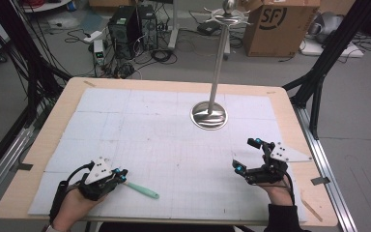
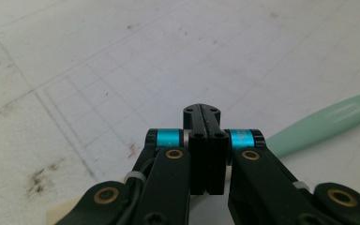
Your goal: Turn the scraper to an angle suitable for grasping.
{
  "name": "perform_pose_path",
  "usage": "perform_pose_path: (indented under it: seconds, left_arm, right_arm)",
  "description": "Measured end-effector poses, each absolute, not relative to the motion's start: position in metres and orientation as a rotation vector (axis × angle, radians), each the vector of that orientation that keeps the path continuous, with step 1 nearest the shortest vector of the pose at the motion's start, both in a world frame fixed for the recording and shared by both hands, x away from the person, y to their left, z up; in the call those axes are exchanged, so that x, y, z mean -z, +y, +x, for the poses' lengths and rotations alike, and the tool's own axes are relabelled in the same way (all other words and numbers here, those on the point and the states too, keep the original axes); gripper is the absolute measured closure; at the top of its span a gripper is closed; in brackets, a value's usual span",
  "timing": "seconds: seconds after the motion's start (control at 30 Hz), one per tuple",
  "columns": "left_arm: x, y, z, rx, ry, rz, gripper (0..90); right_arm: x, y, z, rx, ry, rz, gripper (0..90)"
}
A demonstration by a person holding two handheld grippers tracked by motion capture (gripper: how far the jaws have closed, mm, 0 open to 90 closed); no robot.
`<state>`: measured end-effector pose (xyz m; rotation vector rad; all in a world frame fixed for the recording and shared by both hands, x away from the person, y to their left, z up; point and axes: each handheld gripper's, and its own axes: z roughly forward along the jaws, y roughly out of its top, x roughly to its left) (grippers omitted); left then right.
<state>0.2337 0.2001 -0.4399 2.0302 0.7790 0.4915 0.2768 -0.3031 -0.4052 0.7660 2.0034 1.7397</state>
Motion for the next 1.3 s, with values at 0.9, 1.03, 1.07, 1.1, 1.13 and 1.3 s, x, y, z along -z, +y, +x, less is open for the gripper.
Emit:
perform_pose_path:
  seconds: [0.9, 1.03, 1.07, 1.1, 1.13, 1.3]
  left_arm:
    - [0.452, 0.172, 0.221, -0.386, 0.651, 2.141, 89.8]
    - [0.451, 0.168, 0.230, -0.380, 0.672, 2.143, 89.8]
    - [0.451, 0.167, 0.232, -0.381, 0.674, 2.143, 89.8]
    - [0.451, 0.165, 0.235, -0.379, 0.684, 2.141, 89.8]
    - [0.451, 0.165, 0.238, -0.379, 0.689, 2.141, 89.8]
    - [0.451, 0.161, 0.251, -0.374, 0.719, 2.137, 89.8]
  right_arm:
    - [0.405, -0.302, 0.277, -1.742, 2.005, 0.767, 0.7]
    - [0.406, -0.302, 0.277, -1.741, 2.009, 0.766, 0.7]
    - [0.406, -0.302, 0.278, -1.742, 2.008, 0.767, 0.7]
    - [0.406, -0.302, 0.278, -1.742, 2.008, 0.767, 0.7]
    - [0.406, -0.302, 0.277, -1.743, 2.009, 0.772, 0.7]
    - [0.406, -0.303, 0.278, -1.741, 2.008, 0.772, 0.7]
